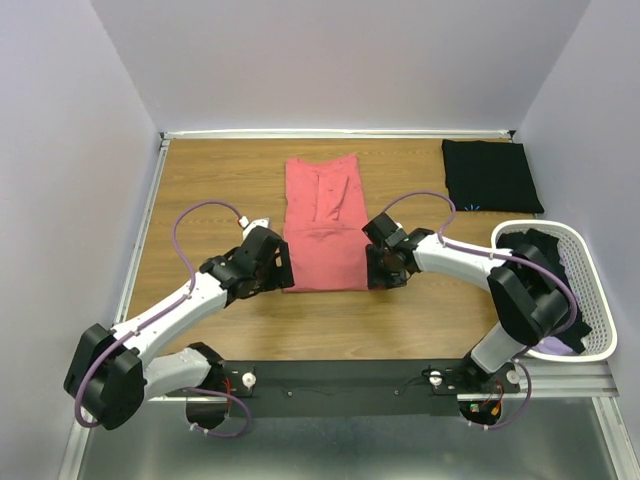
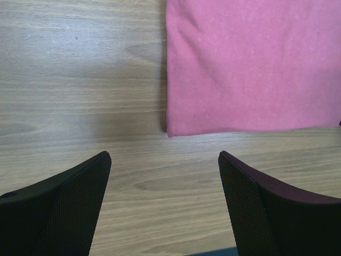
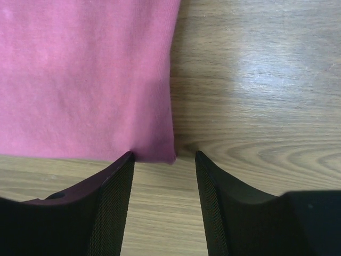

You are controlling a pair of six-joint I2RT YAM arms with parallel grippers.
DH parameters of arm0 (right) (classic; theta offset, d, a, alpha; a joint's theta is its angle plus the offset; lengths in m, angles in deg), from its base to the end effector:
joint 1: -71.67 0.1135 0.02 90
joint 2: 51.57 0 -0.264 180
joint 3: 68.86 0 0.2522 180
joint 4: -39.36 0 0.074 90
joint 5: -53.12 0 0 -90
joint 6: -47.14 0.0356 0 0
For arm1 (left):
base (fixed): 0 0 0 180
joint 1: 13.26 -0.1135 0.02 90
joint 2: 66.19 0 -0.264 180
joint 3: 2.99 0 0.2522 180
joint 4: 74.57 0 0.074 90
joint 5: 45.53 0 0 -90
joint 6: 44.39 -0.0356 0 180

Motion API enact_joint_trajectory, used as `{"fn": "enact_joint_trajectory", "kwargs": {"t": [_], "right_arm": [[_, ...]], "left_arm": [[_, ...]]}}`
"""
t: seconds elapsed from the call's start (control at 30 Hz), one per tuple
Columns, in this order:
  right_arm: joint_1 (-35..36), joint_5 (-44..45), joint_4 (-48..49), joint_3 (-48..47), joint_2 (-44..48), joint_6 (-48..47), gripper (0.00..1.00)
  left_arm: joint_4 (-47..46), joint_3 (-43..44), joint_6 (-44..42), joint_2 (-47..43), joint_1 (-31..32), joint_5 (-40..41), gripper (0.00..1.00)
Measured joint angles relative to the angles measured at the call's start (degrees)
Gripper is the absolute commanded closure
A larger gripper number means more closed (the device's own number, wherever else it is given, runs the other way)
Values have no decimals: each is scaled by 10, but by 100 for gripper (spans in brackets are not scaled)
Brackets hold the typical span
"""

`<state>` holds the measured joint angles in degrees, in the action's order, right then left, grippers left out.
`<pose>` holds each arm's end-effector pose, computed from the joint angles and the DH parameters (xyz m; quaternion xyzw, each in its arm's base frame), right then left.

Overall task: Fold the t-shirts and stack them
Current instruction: Fold the tshirt

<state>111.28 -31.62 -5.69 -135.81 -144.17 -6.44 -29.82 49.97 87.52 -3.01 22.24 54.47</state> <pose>0.2297 0.1859 0.1648 -0.0197 0.9846 0.0675 0.1598 0.1759 -0.1179 0.2151 -0.0793 0.9471 -0.1226 0.2859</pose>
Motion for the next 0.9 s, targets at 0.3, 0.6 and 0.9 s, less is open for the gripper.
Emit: {"fn": "enact_joint_trajectory", "kwargs": {"t": [0.3,0.6,0.9], "right_arm": [[11,21,-8,-20,-25,3,48],[24,30,-14,-35,-42,10,70],[30,31,-3,-32,-39,13,100]], "left_arm": [[0,4,0,22,21,8,10],[1,7,2,37,33,10,11],[4,19,6,69,33,9,11]]}}
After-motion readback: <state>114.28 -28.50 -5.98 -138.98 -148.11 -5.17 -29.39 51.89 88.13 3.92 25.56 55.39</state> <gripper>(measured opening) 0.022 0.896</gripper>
